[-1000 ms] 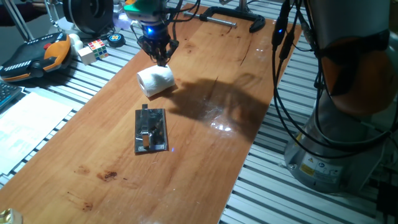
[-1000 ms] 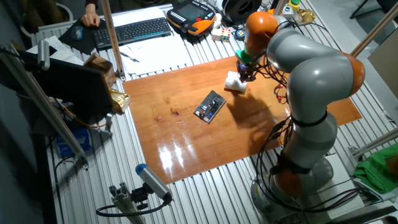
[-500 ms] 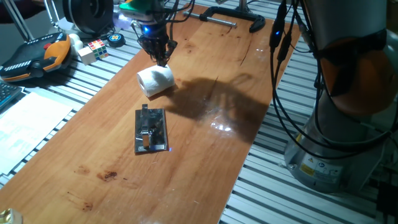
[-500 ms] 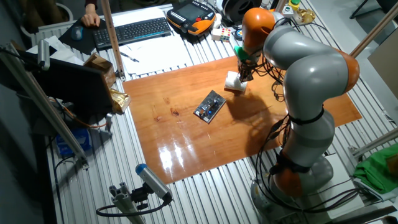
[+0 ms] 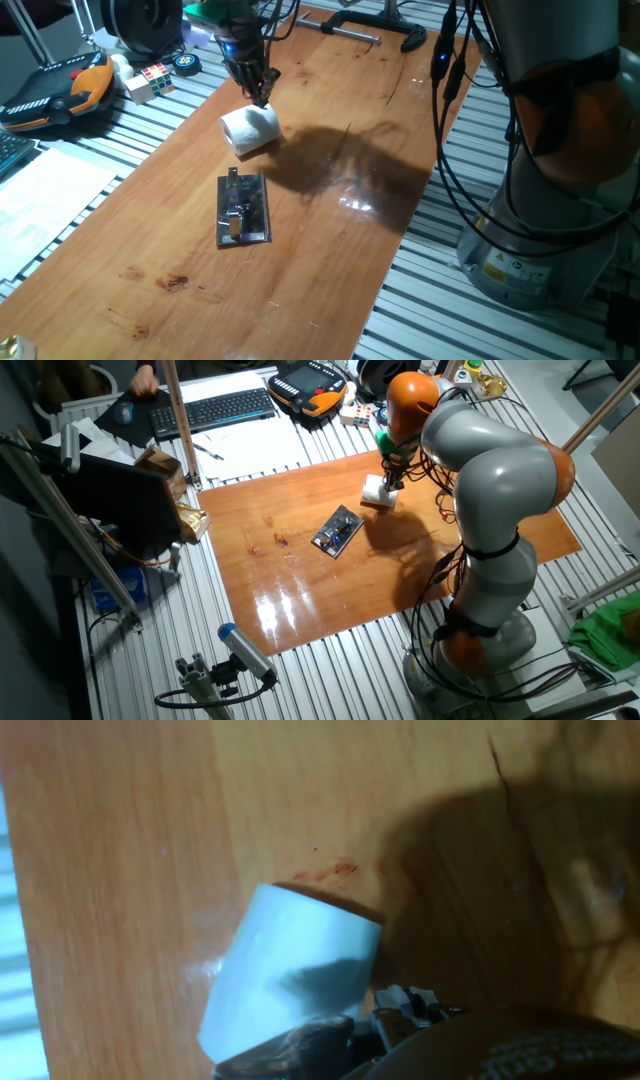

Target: Put the toilet paper on its holder

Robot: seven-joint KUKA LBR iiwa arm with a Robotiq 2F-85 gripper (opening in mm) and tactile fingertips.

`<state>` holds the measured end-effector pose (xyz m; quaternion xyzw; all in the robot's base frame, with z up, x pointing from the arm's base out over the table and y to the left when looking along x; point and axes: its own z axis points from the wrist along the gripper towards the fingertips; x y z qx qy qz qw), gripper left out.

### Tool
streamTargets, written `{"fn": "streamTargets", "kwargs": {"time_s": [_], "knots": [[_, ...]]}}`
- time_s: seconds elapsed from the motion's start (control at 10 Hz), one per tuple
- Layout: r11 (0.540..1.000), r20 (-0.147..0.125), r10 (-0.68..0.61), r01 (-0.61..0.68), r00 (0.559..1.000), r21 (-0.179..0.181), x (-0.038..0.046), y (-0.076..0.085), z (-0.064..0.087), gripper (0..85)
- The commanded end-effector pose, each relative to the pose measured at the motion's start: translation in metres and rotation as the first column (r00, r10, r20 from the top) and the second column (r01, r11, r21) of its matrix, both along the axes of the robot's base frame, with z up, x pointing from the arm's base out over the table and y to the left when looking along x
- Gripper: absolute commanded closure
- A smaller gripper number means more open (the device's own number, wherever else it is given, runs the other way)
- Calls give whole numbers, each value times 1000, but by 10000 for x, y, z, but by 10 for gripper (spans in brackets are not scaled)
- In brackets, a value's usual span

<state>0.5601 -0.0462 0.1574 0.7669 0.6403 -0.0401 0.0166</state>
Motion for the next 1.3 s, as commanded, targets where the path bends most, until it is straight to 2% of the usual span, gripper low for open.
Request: {"fn": "streamTargets", "kwargs": {"time_s": [0.0, 0.1, 0.3, 0.7, 0.8, 1.0, 1.1, 1.2], "knots": [[1000, 7, -10, 10, 1000, -22, 13, -8, 2, 843], [999, 2, -26, 26, 1000, -30, 21, -17, 7, 843], [999, -10, -50, 49, 999, -4, 36, -46, 34, 843], [998, 6, -62, 62, 998, -2, 75, -48, 47, 843], [997, 20, -72, 72, 997, 2, 74, -52, 49, 843], [997, 22, -82, 82, 996, 6, 72, -47, 42, 843], [997, 34, -76, 75, 997, 23, 67, -63, 38, 843], [998, 35, -68, 67, 997, 21, 72, -69, 26, 823]]}}
